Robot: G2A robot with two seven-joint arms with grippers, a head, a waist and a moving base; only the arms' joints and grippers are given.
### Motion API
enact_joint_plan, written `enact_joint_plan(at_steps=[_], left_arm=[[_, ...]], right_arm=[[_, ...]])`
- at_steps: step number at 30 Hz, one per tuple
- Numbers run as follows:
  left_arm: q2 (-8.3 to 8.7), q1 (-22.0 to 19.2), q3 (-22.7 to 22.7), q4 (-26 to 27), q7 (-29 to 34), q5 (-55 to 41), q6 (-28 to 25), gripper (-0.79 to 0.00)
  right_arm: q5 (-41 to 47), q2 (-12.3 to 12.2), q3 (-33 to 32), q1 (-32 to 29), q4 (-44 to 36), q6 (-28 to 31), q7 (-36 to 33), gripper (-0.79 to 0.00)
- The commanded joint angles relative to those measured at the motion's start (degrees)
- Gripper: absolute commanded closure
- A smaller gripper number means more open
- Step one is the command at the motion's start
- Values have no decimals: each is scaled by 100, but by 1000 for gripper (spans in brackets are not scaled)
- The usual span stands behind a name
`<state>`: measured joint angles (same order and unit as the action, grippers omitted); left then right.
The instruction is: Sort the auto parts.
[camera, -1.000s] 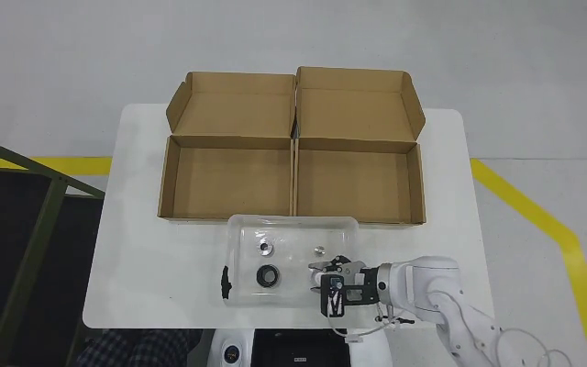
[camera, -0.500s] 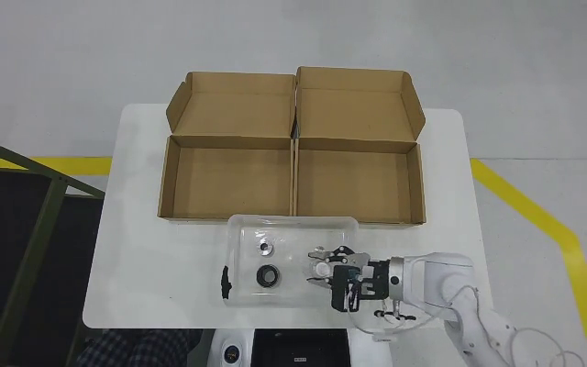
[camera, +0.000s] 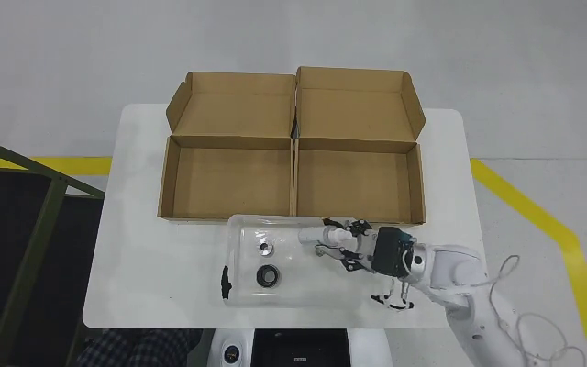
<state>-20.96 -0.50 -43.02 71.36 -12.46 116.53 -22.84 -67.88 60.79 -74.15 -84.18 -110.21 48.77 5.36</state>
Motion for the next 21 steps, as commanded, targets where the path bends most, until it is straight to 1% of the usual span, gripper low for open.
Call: enact_joint_plan(at_steps=[1, 6, 10, 21], left_arm=[[0, 0, 0, 0, 0, 0, 0, -785], [0, 0, 0, 0, 0, 0, 0, -785], [0, 0, 0, 0, 0, 0, 0, -785], [0, 0, 0, 0, 0, 0, 0, -785]], right_arm=[[220, 4, -33, 14, 91, -7, 120, 0], [832, 15, -130, 89, 325, 26, 394, 0], [1164, 27, -211, 138, 393, -84, 529, 0], [1786, 56, -391, 181, 462, -288, 731, 0]])
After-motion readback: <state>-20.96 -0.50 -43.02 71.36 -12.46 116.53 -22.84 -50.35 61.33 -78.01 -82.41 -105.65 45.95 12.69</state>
